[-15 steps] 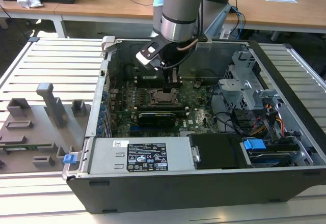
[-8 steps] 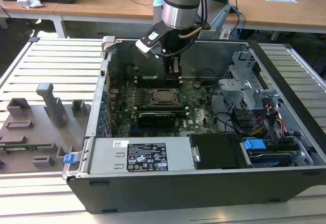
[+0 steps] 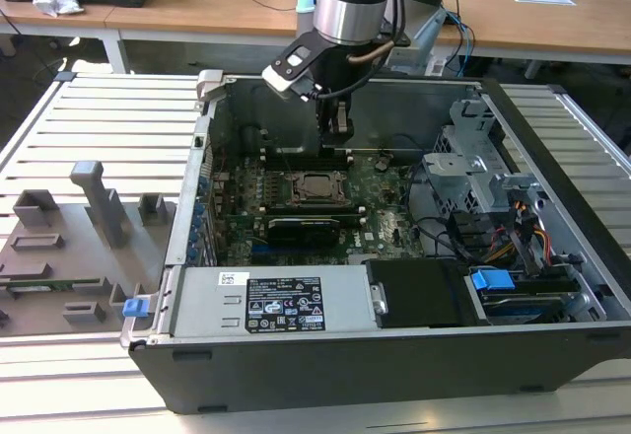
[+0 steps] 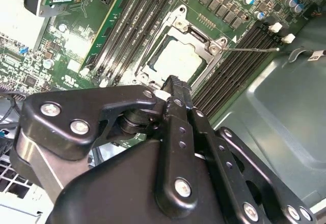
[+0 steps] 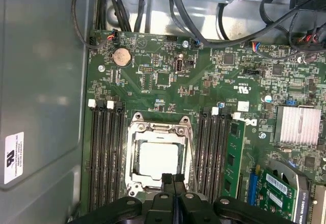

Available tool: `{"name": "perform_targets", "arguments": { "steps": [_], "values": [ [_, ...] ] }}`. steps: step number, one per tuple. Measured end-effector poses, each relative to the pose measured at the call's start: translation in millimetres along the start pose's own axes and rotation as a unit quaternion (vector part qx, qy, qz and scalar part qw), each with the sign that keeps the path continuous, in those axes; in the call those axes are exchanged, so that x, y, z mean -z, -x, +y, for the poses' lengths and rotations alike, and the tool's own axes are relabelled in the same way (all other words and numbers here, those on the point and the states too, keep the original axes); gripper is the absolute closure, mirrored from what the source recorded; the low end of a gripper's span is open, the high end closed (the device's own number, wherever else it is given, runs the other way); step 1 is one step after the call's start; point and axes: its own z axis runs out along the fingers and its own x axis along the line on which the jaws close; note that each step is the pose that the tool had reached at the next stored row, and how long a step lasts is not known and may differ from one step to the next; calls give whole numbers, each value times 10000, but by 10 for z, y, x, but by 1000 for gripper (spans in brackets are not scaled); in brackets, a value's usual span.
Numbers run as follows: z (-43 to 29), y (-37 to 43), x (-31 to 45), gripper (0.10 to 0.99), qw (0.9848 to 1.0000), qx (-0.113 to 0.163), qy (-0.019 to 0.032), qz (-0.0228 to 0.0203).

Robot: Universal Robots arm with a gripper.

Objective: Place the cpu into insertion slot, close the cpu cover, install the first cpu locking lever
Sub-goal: 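Close the cpu cover, then install the first cpu locking lever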

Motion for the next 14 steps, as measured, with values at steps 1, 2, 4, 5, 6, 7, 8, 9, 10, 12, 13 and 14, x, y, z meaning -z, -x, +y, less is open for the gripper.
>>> {"name": "perform_targets", "arguments": {
  "steps": [1, 2, 4, 5, 6, 7, 8, 9, 10, 12, 13, 14],
  "values": [
    [0, 0, 1, 980, 10000, 0, 0, 0],
    [0, 0, 1, 980, 10000, 0, 0, 0],
    [0, 0, 2, 980, 10000, 1, 0, 0],
    [0, 0, 3, 980, 10000, 41, 0, -2],
    [0, 0, 3, 980, 10000, 83, 0, -4],
    [0, 0, 3, 980, 9999, 133, -1, -6],
    [0, 0, 2, 980, 9997, 263, 0, -10],
    [0, 0, 3, 980, 9993, 365, 0, -15],
    [0, 0, 2, 980, 9990, 453, -1, -18],
    [0, 0, 2, 980, 9971, 755, -1, -30],
    [0, 0, 2, 980, 9959, 906, -1, -36],
    [0, 0, 2, 980, 9935, 1140, -1, -45]
  ]
}}
